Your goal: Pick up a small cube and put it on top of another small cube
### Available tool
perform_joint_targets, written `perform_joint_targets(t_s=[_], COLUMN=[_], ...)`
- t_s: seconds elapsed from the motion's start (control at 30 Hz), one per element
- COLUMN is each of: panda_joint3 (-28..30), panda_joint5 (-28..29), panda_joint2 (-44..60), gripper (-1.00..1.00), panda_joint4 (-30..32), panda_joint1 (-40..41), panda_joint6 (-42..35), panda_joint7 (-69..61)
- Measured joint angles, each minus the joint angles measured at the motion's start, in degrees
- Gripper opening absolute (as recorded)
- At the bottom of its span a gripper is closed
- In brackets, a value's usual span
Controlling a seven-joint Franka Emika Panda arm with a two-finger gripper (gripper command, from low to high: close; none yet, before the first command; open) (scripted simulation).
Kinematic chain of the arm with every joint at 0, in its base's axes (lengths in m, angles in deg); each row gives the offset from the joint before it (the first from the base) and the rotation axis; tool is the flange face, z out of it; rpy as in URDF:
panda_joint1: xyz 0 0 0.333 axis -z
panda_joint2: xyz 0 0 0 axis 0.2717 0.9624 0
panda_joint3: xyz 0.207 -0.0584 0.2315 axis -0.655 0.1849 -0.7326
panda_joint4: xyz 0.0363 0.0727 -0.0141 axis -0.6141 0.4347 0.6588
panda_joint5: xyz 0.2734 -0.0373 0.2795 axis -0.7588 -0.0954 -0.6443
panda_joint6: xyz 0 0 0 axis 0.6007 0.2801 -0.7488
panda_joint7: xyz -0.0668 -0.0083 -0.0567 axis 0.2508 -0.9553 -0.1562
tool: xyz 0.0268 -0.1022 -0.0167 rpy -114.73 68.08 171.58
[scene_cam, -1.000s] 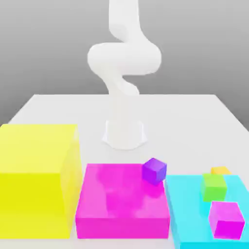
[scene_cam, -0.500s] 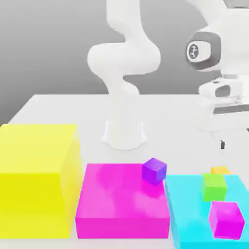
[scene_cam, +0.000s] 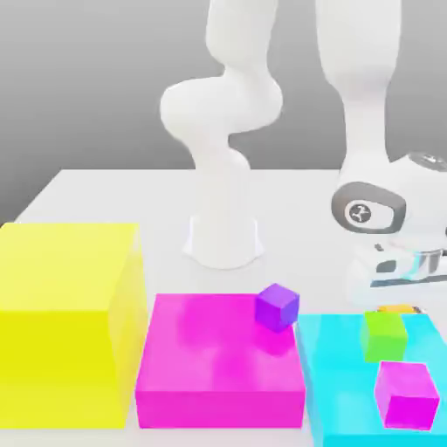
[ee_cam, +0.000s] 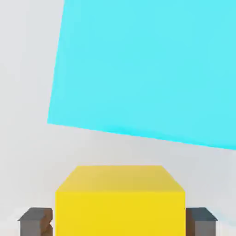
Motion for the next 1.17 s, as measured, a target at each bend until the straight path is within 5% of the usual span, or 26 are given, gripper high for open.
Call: perform_joint_targets(t_s=[0.13, 0.33, 0.53, 0.83, 1.03, 1.07, 1.17], panda_joint3=[-1.9, -11.5, -6.0, 7.1, 8.1, 8.1, 8.1], panda_joint5=[-1.9, -18.8, -28.5, -31.0, -30.7, -30.7, -30.7], panda_joint2=[-1.5, -13.8, -26.8, -45.3, -37.9, -36.4, -36.4], gripper=[-1.00, -1.00, -1.00, -1.00, -1.00, 1.00, 1.00], panda_joint4=[0.5, 3.7, 6.9, 11.7, 14.4, 14.8, 14.8], panda_joint1=[1.5, 8.6, 13.7, 19.3, 20.7, 20.7, 20.7], panda_joint6=[-1.1, -9.3, -18.4, -32.2, -22.1, -20.2, -20.2], panda_joint7=[-1.5, -15.3, -32.5, -50.8, -52.7, -52.7, -52.7])
